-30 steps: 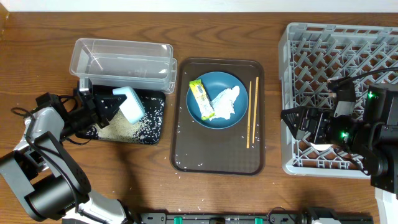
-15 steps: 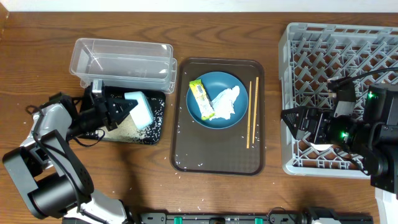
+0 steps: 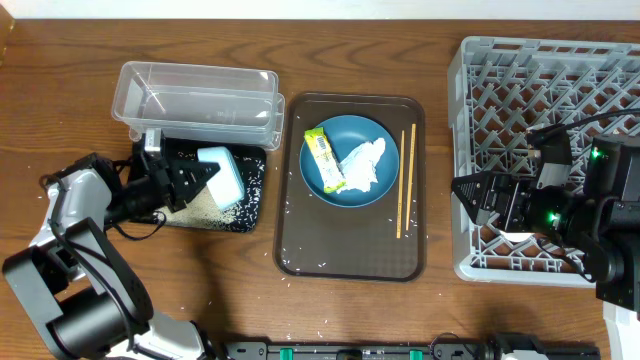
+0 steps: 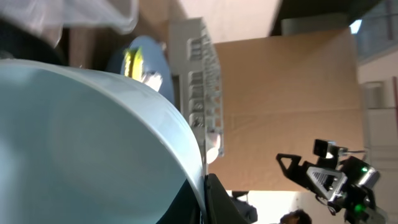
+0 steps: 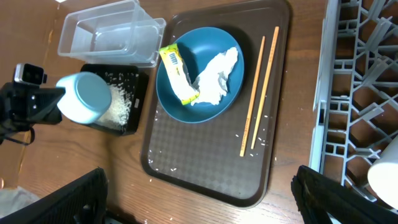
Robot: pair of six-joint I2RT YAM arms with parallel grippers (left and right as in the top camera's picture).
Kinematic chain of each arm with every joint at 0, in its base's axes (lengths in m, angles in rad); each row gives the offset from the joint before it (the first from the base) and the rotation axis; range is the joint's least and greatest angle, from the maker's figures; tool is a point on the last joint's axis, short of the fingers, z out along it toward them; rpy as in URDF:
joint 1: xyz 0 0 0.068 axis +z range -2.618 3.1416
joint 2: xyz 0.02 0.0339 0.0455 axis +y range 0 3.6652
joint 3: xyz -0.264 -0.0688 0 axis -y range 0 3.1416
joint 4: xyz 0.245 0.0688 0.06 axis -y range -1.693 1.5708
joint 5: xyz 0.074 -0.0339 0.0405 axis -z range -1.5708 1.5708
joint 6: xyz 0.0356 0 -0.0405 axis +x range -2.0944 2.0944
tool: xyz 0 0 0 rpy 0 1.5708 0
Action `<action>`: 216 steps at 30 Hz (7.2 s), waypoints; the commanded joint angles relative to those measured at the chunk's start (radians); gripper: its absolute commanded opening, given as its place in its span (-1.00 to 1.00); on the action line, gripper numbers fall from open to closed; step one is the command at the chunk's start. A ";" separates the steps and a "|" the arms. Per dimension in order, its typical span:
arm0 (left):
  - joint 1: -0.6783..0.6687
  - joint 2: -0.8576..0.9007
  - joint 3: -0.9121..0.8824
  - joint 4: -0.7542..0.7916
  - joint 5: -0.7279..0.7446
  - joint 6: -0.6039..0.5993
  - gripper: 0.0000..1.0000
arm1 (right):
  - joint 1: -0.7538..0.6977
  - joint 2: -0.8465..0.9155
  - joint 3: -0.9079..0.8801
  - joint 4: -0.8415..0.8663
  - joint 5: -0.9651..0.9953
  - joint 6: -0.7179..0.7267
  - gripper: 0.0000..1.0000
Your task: Sort waste into correct bins and load items into the dishwasher rack
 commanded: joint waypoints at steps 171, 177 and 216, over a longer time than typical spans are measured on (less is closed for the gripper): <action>-0.659 -0.273 0.335 0.467 -1.335 -0.505 0.45 | 0.009 0.027 0.003 -0.060 0.052 -0.001 0.98; -0.711 -0.439 0.335 0.276 -1.335 -0.525 0.45 | 0.009 0.028 0.003 -0.060 0.059 -0.001 0.98; -0.756 -0.695 0.234 0.187 -1.378 -0.491 0.78 | 0.009 0.029 0.003 -0.042 0.059 0.018 0.98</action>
